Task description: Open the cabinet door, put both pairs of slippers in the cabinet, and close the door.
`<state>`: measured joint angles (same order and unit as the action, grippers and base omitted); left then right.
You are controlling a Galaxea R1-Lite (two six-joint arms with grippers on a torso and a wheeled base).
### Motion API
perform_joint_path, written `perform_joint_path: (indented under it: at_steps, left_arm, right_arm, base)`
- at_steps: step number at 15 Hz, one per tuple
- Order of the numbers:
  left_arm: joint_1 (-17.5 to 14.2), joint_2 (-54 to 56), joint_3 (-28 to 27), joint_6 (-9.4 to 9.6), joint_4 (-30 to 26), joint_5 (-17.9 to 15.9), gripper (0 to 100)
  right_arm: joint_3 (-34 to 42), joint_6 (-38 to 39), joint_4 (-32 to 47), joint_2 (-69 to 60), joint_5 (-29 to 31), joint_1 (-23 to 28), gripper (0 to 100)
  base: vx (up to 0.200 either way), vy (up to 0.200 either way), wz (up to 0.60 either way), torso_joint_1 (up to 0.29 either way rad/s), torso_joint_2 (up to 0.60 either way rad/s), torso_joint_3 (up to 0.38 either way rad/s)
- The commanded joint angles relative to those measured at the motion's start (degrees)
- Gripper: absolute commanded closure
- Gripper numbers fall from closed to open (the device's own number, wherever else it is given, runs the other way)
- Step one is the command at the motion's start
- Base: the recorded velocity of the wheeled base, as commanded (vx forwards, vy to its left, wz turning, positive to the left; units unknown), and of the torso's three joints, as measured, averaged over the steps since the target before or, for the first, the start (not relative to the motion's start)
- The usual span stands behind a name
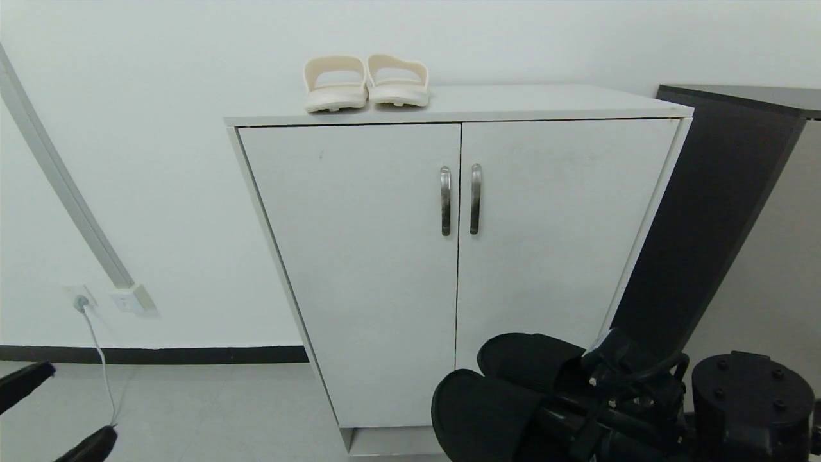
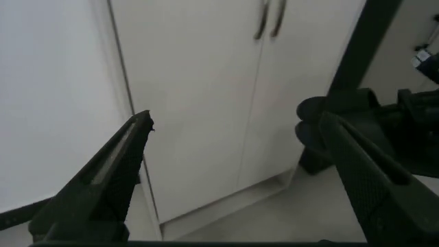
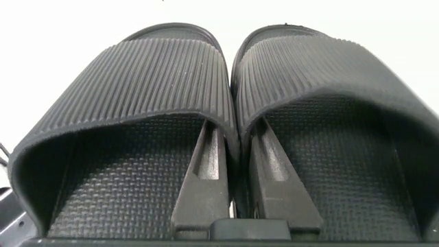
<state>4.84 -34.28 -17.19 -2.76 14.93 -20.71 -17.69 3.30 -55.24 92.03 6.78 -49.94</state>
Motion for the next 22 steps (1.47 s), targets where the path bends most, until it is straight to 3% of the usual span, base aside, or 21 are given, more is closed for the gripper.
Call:
perform_joint_path:
  at_steps: [1,3,6,10,12,15,17,19,22]
  left_arm:
    - [4.56,-16.70,-2.85,-0.32,8.71,-3.72,0]
    - [10.54,-21.79,-5.40,-0.41,12.66,-3.63,0]
    - [19.95,-29.35,-13.66,-1.38,12.75,-3.37,0]
    - [26.98,-40.43,-26.41,-4.19,13.19,-3.46,0]
    - [29.61,-45.52,-31.50,-4.36,13.28,-3.46,0]
    - [32.69,-54.40,-40.56,-7.00,13.19,-3.99,0]
    - [34.10,-59.15,-44.77,-7.00,13.19,-4.51,0]
    - [34.10,-62.84,-48.64,-7.35,13.02,-7.24,0]
    - [33.30,-67.06,-52.86,-10.78,13.10,-10.05,0]
  right_arm:
    - [0.29,0.04,0.04,0.17,-0.19,-0.06,100]
    - [0.37,0.12,-0.05,0.96,-0.19,-0.24,100]
    - [0.20,0.48,-0.75,2.02,-0.19,-0.15,100]
    - [0.29,0.48,-1.98,2.10,-0.10,-0.06,100]
    - [0.20,0.56,-1.98,2.19,-0.19,-0.06,100]
    - [0.20,0.56,-2.16,3.42,-0.19,-0.06,100]
    - [0.11,0.56,-2.16,3.60,-0.19,-0.06,100]
    - [0.11,0.56,-2.24,3.60,-0.19,-0.06,100]
    - [0.11,0.56,-2.24,3.69,-0.19,-0.06,100]
  base:
    - [0.000,0.000,0.00,0.002,0.06,0.041]
    - [0.000,0.000,0.00,0.000,0.00,0.000]
    - [0.000,0.000,0.00,0.000,0.00,0.000]
    - [0.000,0.000,0.00,0.000,0.00,0.000]
    - [0.000,0.000,0.00,0.000,0.00,0.000]
    - [0.000,0.000,0.00,0.000,0.00,0.000]
    - [0.000,0.000,0.00,0.000,0.00,0.000]
    - [0.000,0.000,0.00,0.000,0.00,0.000]
    - [0.000,0.000,0.00,0.000,0.00,0.000]
